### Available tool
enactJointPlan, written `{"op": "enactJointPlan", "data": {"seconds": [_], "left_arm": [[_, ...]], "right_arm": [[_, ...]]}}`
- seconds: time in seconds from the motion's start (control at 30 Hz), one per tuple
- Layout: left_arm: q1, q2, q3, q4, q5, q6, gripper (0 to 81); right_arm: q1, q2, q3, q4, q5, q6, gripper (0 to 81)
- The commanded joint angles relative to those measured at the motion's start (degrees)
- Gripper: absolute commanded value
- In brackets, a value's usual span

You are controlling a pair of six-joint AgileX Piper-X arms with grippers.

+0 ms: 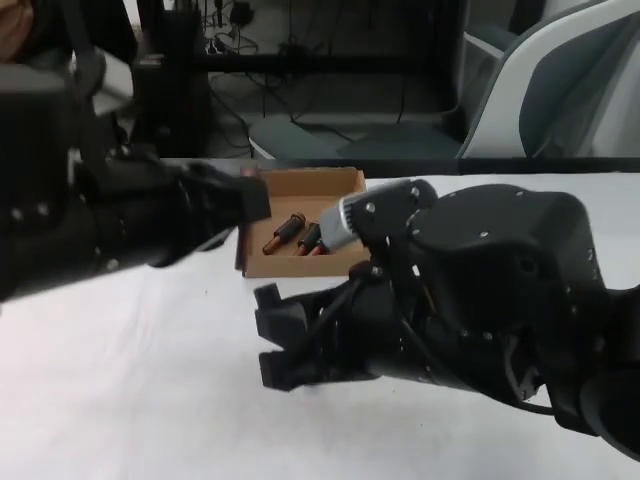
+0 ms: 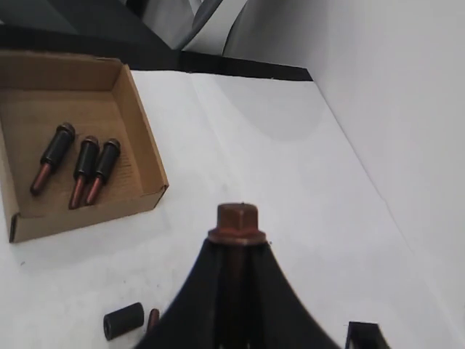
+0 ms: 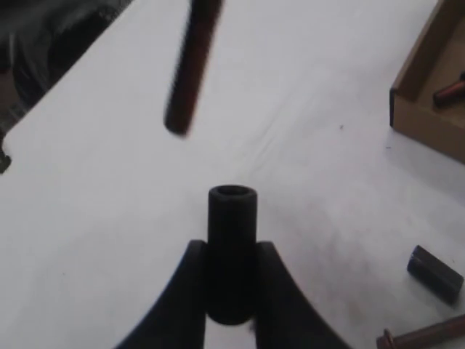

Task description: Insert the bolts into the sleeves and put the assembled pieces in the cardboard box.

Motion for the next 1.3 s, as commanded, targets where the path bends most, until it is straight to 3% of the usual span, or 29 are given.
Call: {"op": "enactJointPlan", "data": {"seconds": [0.0,0.4,1.27], "left_arm": [[-0.27,1.52,0.78,-6.08,0.3,-1.39,1.7],[-0.27,2.24,0.76,-12.72,0.47,-1.93,1.7],[-0.27,2.24,0.94,-11.92,-0.82,-2.15,1.7]], "right_arm": [[-0.1,-0.93,-0.83,-4.17,-0.02,2.82,0.6],[-0.1,-0.93,-0.83,-5.16,0.01,4.17,0.6],[-0.1,-0.93,-0.83,-7.99,1.35,4.49,0.6]]}}
